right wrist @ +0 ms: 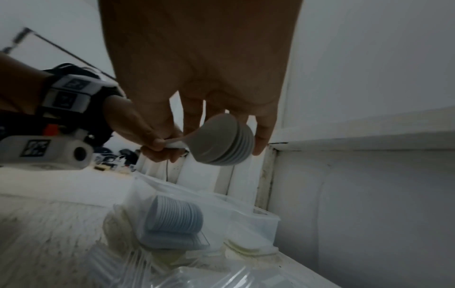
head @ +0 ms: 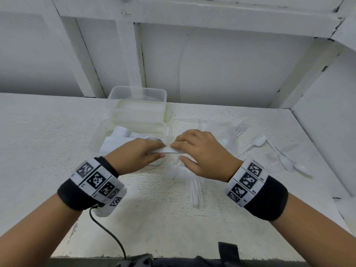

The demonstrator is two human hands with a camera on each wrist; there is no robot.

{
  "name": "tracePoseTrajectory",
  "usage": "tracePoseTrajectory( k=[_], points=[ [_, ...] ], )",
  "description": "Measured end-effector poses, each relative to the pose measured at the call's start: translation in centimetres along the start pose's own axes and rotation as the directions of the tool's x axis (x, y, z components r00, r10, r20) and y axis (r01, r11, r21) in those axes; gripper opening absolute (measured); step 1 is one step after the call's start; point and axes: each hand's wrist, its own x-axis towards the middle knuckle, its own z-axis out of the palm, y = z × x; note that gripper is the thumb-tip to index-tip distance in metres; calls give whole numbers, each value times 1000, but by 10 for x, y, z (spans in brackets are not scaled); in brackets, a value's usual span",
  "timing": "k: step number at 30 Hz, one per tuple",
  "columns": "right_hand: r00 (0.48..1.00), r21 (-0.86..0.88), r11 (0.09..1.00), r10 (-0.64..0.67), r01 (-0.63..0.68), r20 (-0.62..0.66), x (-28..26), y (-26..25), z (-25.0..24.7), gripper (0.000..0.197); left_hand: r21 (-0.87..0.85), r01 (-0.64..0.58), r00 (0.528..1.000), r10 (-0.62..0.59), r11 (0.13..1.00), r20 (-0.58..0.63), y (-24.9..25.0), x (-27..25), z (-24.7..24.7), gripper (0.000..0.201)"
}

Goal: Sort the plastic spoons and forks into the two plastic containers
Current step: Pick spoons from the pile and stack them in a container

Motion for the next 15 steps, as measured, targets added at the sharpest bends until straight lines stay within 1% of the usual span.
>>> tracePoseTrajectory(
  k=[1,2,3,4,6,8,9,11,12,14,15],
  points=[
    [1000,-43,999,-29,29,7,5,-2,1,36,-6,-19,1000,19,1000,5,-4,0,-1,71],
    [999,-60,997,-41,41,7,10,-3,3,35,-19,-31,999,31,999,8,-8,0,-2,81],
    [999,-48,998,-43,43,2,16,-3,5,34,-37,-32,999,32,999,-2,-11,-1,-3,84],
    [999,-17,999,-41,41,-2,23,-4,5,33,-54,-17,1000,16,998,-27,-13,-1,-6,82],
    [999,7,999,-41,41,-6,38,-6,7,33,-70,43,995,-50,997,-89,-17,-3,-14,72],
    [999,-31,998,-49,49,-3,55,-6,6,32,-107,103,980,-120,989,-161,-22,-6,-24,64],
    [999,-30,999,-30,31,18,65,-6,4,29,-131,139,965,-164,981,-204,-27,-8,-30,57],
    [997,-2,999,44,-44,59,83,-3,2,27,-166,226,914,-268,960,-304,-43,-12,-41,38],
    [992,7,996,86,-87,88,92,-1,3,28,-163,277,877,-318,947,-361,-53,-15,-45,32],
    [979,-4,988,152,-153,139,110,2,9,31,-136,400,791,-417,906,-448,-77,-18,-50,29],
    [972,-8,986,167,-168,163,119,2,14,31,-139,461,753,-469,876,-461,-88,-19,-51,30]
  ],
)
